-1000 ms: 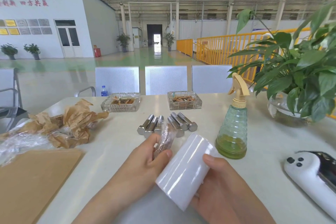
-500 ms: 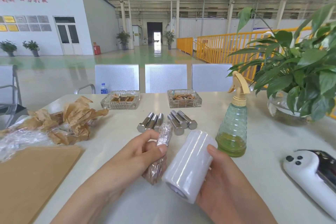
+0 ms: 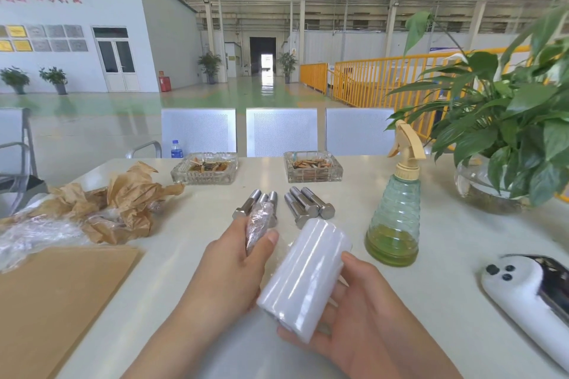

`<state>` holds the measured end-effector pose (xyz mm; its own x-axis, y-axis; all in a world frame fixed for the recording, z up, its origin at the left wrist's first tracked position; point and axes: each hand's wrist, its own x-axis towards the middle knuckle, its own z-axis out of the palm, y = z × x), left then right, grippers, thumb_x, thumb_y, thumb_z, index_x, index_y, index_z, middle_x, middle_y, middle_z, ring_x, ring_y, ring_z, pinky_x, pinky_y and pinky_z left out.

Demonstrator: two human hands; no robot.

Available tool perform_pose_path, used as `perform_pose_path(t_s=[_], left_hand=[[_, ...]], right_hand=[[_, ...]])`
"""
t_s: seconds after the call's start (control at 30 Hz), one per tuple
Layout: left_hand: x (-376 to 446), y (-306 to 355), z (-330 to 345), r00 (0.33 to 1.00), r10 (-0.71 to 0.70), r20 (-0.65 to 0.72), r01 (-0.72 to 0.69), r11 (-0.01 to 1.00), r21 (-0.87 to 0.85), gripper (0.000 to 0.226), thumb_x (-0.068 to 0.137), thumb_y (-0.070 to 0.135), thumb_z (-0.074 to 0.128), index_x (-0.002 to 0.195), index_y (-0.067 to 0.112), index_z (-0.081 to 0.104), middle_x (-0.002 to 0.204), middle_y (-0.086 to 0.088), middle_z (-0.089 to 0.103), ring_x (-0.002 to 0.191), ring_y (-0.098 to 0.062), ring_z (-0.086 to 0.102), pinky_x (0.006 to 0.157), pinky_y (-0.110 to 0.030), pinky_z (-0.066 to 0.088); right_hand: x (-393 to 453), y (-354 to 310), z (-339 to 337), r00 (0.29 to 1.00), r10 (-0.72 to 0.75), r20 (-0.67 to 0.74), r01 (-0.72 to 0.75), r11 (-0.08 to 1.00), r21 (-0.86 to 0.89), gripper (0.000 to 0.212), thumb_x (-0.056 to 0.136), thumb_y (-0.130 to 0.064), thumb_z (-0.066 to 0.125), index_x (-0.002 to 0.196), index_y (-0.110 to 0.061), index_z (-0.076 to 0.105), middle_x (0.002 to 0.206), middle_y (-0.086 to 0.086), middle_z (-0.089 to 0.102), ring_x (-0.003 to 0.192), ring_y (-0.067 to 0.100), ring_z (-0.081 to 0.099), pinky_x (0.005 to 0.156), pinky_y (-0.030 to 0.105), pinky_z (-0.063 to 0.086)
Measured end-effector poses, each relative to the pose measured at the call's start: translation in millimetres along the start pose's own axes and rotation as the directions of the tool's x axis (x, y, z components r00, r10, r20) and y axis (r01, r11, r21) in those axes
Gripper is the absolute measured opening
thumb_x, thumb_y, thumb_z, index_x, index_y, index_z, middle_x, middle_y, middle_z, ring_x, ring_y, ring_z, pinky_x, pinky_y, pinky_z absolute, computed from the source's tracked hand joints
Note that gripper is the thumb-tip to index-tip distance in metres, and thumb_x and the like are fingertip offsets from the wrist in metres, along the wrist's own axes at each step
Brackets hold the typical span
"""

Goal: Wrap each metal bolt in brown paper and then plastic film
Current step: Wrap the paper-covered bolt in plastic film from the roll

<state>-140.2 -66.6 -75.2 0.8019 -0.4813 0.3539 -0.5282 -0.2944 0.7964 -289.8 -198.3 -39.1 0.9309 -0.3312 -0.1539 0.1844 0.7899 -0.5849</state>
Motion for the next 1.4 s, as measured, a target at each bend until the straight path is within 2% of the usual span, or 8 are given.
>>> perform_pose_path(t_s=[0.07, 0.23, 0.4, 0.57, 0.9, 1.03, 1.2, 1.4], left_hand=[[0, 2, 2, 0.995, -0.095, 0.015, 0.095, 0.995, -0.025, 0.038, 0.096, 0.058, 0.051, 0.081, 0.023, 0.055, 0.052, 0.011, 0.058, 0.044, -0.005, 0.053, 0.042, -0.012, 0.037], [5, 11, -2, 0.886, -0.347, 0.307, 0.455, 0.776, -0.437, 0.035, 0.103, 0.029, 0.040, 0.092, 0.005, 0.064, 0.054, -0.010, 0.053, 0.043, -0.022, 0.048, 0.039, -0.023, 0.038], [-1, 15, -22, 0.909, -0.134, 0.395, 0.328, 0.813, -0.481, 0.023, 0.102, 0.025, 0.057, 0.101, 0.004, 0.065, 0.079, -0.016, 0.066, 0.061, -0.023, 0.055, 0.050, -0.026, 0.048], [-1, 18, -17, 0.966, -0.102, 0.239, 0.215, 0.828, -0.518, 0.015, 0.093, 0.024, 0.070, 0.096, 0.010, 0.067, 0.058, -0.008, 0.052, 0.045, -0.018, 0.040, 0.042, -0.019, 0.033], [-4, 14, -7, 0.983, -0.098, 0.154, 0.160, 0.867, -0.472, 0.008, 0.105, 0.021, 0.053, 0.097, 0.021, 0.055, 0.065, -0.012, 0.066, 0.044, -0.018, 0.059, 0.038, -0.020, 0.043], [-1, 3, -3, 0.998, 0.036, -0.059, -0.035, 0.999, 0.019, 0.005, 0.099, 0.034, 0.057, 0.097, 0.031, 0.053, 0.058, 0.000, 0.061, 0.046, -0.009, 0.051, 0.046, -0.018, 0.039], [-2, -1, 2, 0.995, 0.053, -0.083, -0.039, 0.987, 0.158, 0.016, 0.096, 0.052, 0.051, 0.093, 0.036, 0.052, 0.072, 0.015, 0.065, 0.065, -0.005, 0.059, 0.051, -0.020, 0.037], [5, 8, 7, 0.937, -0.299, 0.182, 0.346, 0.870, -0.351, 0.033, 0.099, 0.046, 0.046, 0.093, 0.019, 0.064, 0.056, -0.001, 0.060, 0.044, -0.018, 0.054, 0.044, -0.026, 0.039]], right_hand=[[9, 19, -5, 0.972, 0.203, 0.118, -0.184, 0.971, -0.155, 0.047, 0.058, -0.040, 0.073, 0.095, -0.013, 0.083, 0.111, 0.016, 0.076, 0.106, 0.036, 0.071, 0.094, 0.059, 0.052], [16, 23, -29, 0.977, 0.134, 0.165, -0.103, 0.978, -0.184, 0.067, 0.052, -0.026, 0.095, 0.114, -0.009, 0.075, 0.116, 0.023, 0.073, 0.103, 0.040, 0.072, 0.080, 0.052, 0.059], [18, 18, -30, 0.985, 0.091, 0.146, -0.067, 0.984, -0.162, 0.084, 0.035, -0.027, 0.103, 0.113, -0.012, 0.077, 0.116, 0.019, 0.074, 0.102, 0.041, 0.072, 0.082, 0.055, 0.057], [21, 20, -33, 0.983, 0.078, 0.163, -0.057, 0.990, -0.129, 0.087, 0.036, -0.030, 0.100, 0.116, -0.008, 0.075, 0.110, 0.019, 0.074, 0.093, 0.037, 0.074, 0.069, 0.050, 0.058], [19, 21, -26, 0.975, 0.137, 0.173, -0.117, 0.985, -0.125, 0.096, 0.042, -0.027, 0.095, 0.130, -0.004, 0.064, 0.128, 0.022, 0.068, 0.121, 0.043, 0.062, 0.106, 0.055, 0.045], [21, 28, -26, 0.974, 0.152, 0.166, -0.116, 0.971, -0.209, 0.079, 0.045, -0.030, 0.083, 0.119, -0.006, 0.071, 0.107, 0.018, 0.076, 0.089, 0.035, 0.076, 0.064, 0.044, 0.062], [28, 28, -29, 0.979, 0.134, 0.153, -0.103, 0.976, -0.193, 0.063, 0.062, -0.026, 0.066, 0.122, -0.009, 0.067, 0.081, 0.013, 0.076, 0.053, 0.025, 0.071, 0.044, 0.030, 0.055], [39, 30, -33, 0.995, 0.094, 0.031, -0.087, 0.983, -0.164, 0.073, 0.056, -0.032, 0.066, 0.122, -0.002, 0.064, 0.110, 0.024, 0.074, 0.100, 0.041, 0.070, 0.075, 0.046, 0.056]])
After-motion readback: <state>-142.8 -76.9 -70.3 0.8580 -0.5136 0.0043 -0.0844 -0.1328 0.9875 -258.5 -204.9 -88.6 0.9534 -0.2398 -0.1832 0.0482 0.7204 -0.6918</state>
